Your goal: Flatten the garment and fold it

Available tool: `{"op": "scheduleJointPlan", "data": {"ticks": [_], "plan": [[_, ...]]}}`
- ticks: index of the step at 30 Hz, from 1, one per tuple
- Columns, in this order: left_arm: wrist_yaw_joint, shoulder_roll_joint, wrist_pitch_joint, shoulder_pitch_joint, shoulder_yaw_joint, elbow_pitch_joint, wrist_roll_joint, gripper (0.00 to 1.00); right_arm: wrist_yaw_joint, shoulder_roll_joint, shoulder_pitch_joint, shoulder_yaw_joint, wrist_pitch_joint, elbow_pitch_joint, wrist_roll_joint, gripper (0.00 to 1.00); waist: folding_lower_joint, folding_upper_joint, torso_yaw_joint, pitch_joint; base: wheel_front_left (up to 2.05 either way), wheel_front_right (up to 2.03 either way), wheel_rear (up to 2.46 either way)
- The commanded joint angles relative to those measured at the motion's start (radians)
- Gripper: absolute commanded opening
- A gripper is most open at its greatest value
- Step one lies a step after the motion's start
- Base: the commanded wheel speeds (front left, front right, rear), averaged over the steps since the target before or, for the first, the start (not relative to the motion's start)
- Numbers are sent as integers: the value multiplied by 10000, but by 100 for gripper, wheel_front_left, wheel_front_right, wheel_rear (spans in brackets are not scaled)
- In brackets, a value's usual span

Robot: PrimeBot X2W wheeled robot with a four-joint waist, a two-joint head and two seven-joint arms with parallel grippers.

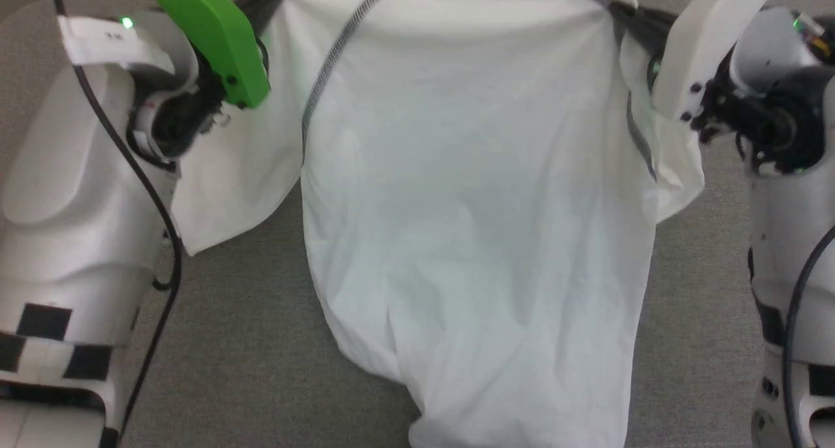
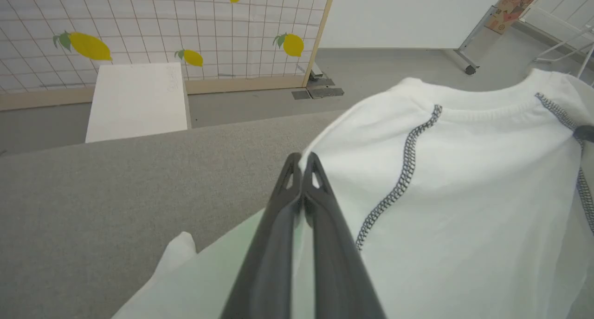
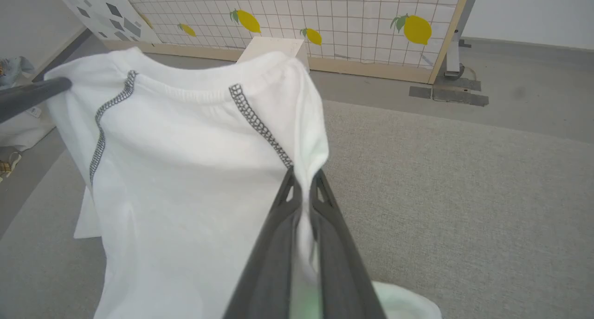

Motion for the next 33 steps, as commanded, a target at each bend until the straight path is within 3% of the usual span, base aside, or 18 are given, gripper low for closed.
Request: {"op": "scheduleJointPlan", "data": {"ticks": [1, 7, 14, 17, 18, 23, 26, 30, 33], "plan": [[58, 238, -150, -512, 21, 40, 339, 0, -11, -8, -530, -225, 155, -48, 139, 0, 0, 0, -21, -18, 0, 0, 0], [662, 614, -631, -2311, -128, 632, 1600, 0, -11, 310, -2727, -1127, 200, 675, -66, 0, 0, 0, -218, 528, 0, 0, 0], [1500, 716, -1903, -4573, -304, 1336, 3072, 0, -11, 593, -5587, -1965, -979, 2051, -1075, 0, 0, 0, -370, 1447, 0, 0, 0], [1715, 615, -2785, -5518, -340, 1638, 3528, 0, -11, 625, -6770, -2179, -1928, 2706, -1308, 0, 0, 0, -397, 1751, 0, 0, 0], [1901, 464, -3760, -6309, -305, 1946, 3827, 0, -11, 631, -7610, -2087, -2984, 3239, -1347, 0, 0, 0, -386, 1957, 0, 0, 0], [2310, 185, -5715, -7112, -59, 2557, 4047, 0, -11, 633, -8579, -1952, -5062, 3874, -1586, 0, 0, 0, -298, 2175, 0, 0, 0], [2329, 101, -6468, -7305, 123, 2835, 3937, 0, -11, 634, -8836, -1805, -5657, 4267, -1513, 0, 0, 0, -225, 2346, 0, 0, 0], [2010, 20, -6885, -7120, 207, 3280, 3671, 0, -11, 634, -8582, -1474, -5959, 4650, -962, 0, 0, 0, -86, 2597, 0, 0, 0], [1568, -170, -7194, -6299, 291, 3659, 3282, 0, -11, 585, -7432, -852, -6141, 4568, -306, 0, 0, 0, 68, 2591, 0, 0, 0]]}}
